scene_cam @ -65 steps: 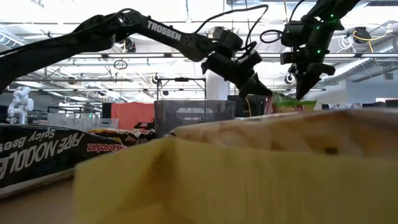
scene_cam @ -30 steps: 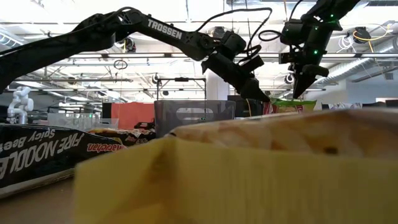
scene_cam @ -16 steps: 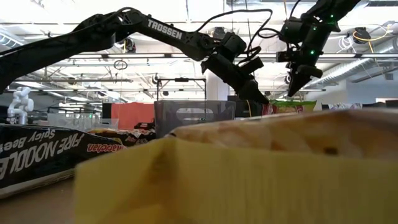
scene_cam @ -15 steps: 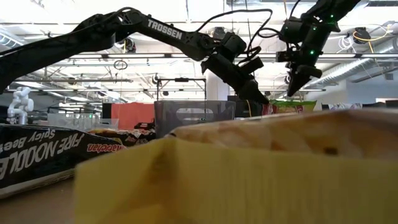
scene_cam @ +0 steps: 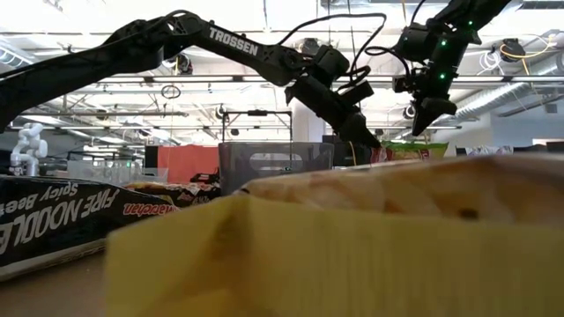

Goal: Sort Maruchan noodles
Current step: Adjust the green noodle pack

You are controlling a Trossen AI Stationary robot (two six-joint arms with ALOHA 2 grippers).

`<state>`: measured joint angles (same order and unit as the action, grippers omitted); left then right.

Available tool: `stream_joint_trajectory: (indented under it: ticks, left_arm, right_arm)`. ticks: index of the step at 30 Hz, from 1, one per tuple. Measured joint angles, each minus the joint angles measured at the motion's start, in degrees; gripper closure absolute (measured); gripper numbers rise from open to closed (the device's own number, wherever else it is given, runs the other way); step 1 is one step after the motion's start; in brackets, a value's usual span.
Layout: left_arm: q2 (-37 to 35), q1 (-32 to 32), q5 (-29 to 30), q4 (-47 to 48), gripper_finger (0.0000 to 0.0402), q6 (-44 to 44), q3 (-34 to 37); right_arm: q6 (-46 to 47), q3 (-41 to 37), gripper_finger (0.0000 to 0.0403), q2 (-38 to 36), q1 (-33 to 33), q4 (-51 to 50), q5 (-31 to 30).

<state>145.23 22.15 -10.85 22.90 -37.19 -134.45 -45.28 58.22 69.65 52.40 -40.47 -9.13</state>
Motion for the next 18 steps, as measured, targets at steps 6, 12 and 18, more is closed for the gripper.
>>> stream_joint_trajectory:
  ticks: [6,12,18]
  left_arm:
    - [0.0,-0.4,-1.1,1.2,0.0364,-2.3,0.0]
    - [0.0,-1.4,-2.9,2.7,0.0364,-5.6,0.0]
    - [0.0,-2.2,-3.1,2.7,0.0364,-2.8,0.0]
  right_arm:
    - [0.0,0.0,0.0403,0.0,0.0,0.0,0.1]
    - [-2.0,0.0,0.0403,0.0,0.0,0.3,0.1]
    - [-2.4,0.0,0.0403,0.0,0.0,3.1,0.1]
